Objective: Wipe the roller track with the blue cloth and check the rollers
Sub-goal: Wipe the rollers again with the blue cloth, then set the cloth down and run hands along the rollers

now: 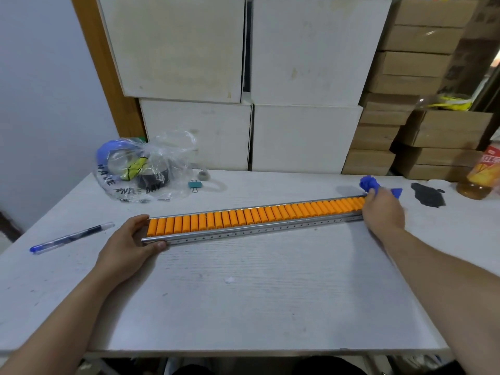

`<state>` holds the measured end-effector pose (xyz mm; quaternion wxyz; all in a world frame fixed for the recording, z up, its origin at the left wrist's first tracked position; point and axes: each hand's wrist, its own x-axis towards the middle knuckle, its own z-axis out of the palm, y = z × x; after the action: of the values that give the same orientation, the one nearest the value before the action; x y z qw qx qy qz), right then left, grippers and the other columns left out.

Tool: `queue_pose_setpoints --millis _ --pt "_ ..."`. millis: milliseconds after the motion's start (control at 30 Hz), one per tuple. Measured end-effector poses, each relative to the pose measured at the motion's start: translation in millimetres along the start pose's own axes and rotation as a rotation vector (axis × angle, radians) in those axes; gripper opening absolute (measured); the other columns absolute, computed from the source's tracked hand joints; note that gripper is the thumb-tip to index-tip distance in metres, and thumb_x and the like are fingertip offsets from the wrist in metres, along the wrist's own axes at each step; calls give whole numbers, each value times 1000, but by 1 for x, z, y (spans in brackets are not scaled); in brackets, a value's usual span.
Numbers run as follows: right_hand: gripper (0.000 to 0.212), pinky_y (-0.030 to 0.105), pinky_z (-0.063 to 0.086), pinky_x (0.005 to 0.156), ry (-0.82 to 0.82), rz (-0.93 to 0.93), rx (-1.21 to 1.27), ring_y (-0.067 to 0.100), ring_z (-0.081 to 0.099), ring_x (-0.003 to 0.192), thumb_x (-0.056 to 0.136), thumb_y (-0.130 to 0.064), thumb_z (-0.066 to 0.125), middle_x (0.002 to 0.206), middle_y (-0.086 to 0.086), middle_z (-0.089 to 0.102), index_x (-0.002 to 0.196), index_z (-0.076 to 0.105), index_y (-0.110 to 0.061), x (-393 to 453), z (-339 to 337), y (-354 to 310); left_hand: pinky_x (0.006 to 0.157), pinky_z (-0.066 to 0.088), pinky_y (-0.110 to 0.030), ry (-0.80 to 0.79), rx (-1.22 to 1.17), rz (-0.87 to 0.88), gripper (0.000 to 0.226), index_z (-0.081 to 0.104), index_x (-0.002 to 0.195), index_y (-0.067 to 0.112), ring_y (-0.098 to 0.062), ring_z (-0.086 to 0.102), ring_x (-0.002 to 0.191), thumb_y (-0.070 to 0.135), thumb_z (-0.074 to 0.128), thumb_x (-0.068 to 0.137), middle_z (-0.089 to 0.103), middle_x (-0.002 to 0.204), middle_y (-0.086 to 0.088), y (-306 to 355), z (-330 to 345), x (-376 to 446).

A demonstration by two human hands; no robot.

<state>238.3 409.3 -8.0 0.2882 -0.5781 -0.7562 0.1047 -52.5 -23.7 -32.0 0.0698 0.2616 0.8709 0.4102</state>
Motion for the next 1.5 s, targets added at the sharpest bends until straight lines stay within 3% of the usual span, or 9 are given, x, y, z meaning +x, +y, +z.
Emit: queue_pose_setpoints --millis 200,300,467,567,667,833,967,1133,1500 --pt "16 33 36 65 -260 -620 306 21 55 81 99 -22 40 94 -1 57 109 52 -20 -84 -13 -70 97 44 -42 1 4 14 86 49 132 27 -20 56 117 49 76 54 60 129 1 1 -1 0" --pt "17 34 43 86 -554 -857 239 11 54 98 98 -25 43 110 -8 58 112 53 -25 -132 -34 -86 99 43 -42 0 1 18 85 48 133 26 -20 55 119 45 81 57 59 131 1 0 -1 0" --pt "58 12 4 112 -851 -891 46 -11 9 136 94 -51 29 149 -26 16 148 27 -29 -188 -55 -71 99 42 -41 -2 -8 10 84 48 133 27 -20 55 119 45 81 58 59 131 1 0 -1 -1" --pt "83 28 -13 117 -938 -962 -94 -10 -3 141 77 -73 11 157 -21 8 150 15 -34 -203 -56 -55 98 42 -41 -5 -16 10 86 48 133 27 -19 55 119 49 79 56 59 131 2 2 0 -2" --pt "93 44 -23 114 -942 -908 -87 -11 -4 141 68 -85 8 155 -25 6 149 12 -39 -204 -64 -53 99 42 -41 -8 -23 3 87 48 133 27 -18 54 119 50 78 55 59 131 2 4 -1 -4" --pt "73 35 -16 117 -640 -866 212 -9 9 141 85 -73 9 152 -21 25 145 29 -38 -210 -67 -96 99 42 -42 -7 -34 -4 83 48 132 28 -17 55 119 44 83 59 60 131 3 3 -1 -3" --pt "52 16 -3 113 -690 -955 291 0 14 142 99 -45 33 156 -7 26 146 32 -23 -228 -45 -178 100 43 -43 -4 -43 -5 83 49 131 28 -16 55 118 44 83 57 60 129 4 3 -1 -3" --pt "48 43 25 110 -772 -1117 223 30 44 122 99 -42 36 131 16 52 121 52 -2 -260 16 -266 95 48 -46 -5 -122 6 65 54 121 30 -16 62 107 45 63 59 65 119 4 0 -3 -3" --pt "45 42 25 110 -720 -1233 121 29 33 135 101 -34 32 146 17 40 129 47 -3 -249 52 -266 98 45 -43 5 -134 -16 60 52 110 43 -11 61 109 47 62 51 65 113 16 -1 -2 0"
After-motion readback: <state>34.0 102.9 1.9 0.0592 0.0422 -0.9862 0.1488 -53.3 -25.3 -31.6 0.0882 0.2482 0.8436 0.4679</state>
